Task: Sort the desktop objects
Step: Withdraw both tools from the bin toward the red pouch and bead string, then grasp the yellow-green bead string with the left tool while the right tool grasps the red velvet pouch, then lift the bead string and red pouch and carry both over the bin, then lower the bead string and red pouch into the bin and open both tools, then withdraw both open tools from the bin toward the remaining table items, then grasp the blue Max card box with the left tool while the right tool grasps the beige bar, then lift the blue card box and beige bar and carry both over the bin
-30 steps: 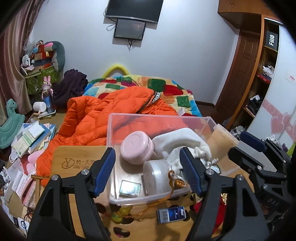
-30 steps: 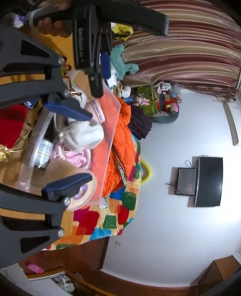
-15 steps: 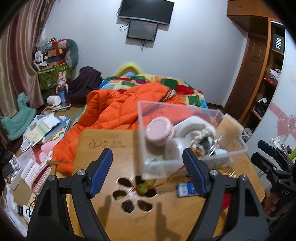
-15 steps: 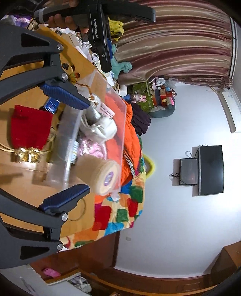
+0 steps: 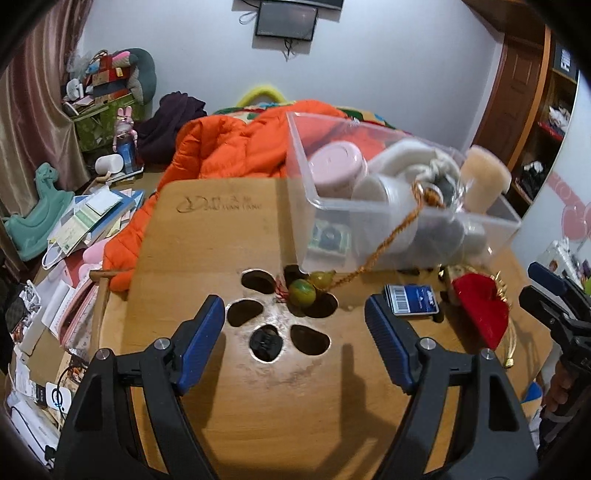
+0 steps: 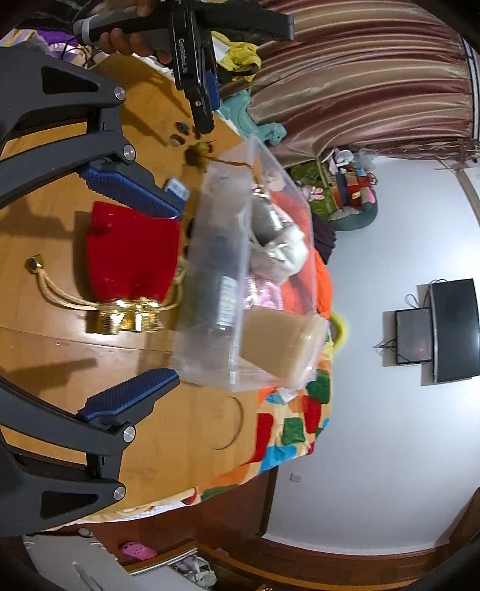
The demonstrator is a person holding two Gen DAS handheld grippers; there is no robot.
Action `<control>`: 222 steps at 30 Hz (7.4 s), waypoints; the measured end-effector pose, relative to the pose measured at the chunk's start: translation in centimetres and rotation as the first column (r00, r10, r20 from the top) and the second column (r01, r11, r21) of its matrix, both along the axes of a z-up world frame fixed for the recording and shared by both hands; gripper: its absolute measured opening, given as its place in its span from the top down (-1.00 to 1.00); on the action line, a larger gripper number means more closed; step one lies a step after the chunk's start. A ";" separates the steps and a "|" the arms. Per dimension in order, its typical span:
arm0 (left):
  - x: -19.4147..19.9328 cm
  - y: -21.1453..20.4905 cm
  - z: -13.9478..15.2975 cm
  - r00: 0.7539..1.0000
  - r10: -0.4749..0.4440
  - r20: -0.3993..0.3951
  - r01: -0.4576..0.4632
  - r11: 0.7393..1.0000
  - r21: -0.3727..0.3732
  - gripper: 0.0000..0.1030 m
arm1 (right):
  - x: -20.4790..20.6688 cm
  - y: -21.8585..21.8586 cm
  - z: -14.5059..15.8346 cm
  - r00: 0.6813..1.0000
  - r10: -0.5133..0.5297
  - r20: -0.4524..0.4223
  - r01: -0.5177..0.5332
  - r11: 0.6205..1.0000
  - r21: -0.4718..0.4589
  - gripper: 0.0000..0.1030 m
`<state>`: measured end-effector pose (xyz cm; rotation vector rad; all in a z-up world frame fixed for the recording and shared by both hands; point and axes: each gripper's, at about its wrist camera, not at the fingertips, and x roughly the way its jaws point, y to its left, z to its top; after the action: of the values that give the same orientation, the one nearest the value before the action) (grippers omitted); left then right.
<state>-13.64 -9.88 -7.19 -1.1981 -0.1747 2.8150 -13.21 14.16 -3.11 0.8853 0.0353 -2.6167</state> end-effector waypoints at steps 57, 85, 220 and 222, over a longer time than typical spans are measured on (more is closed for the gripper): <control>-0.2 1.5 -0.9 0.999 0.038 -0.010 -0.037 0.999 0.025 0.68 | 0.5 -0.3 -0.7 0.995 0.094 0.031 -0.091 0.991 -0.096 0.65; 0.9 2.5 7.3 0.975 -0.011 -0.220 0.023 0.998 0.053 0.68 | 0.5 0.9 6.4 0.985 0.078 -0.151 -0.095 0.990 -0.107 0.66; -0.8 10.1 -1.0 0.994 -0.110 0.009 0.110 0.988 -0.104 0.08 | -2.3 1.2 -0.6 0.996 0.063 0.069 -0.055 0.991 -0.120 0.57; -0.2 9.7 -0.7 0.994 -0.109 -0.003 0.108 0.990 -0.091 0.08 | -2.2 1.3 -0.1 0.996 0.066 0.060 -0.058 0.990 -0.130 0.57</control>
<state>-13.88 -0.18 -7.87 -1.1756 0.0184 2.7596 -15.39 15.43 -3.20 0.9078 -0.1194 -2.4999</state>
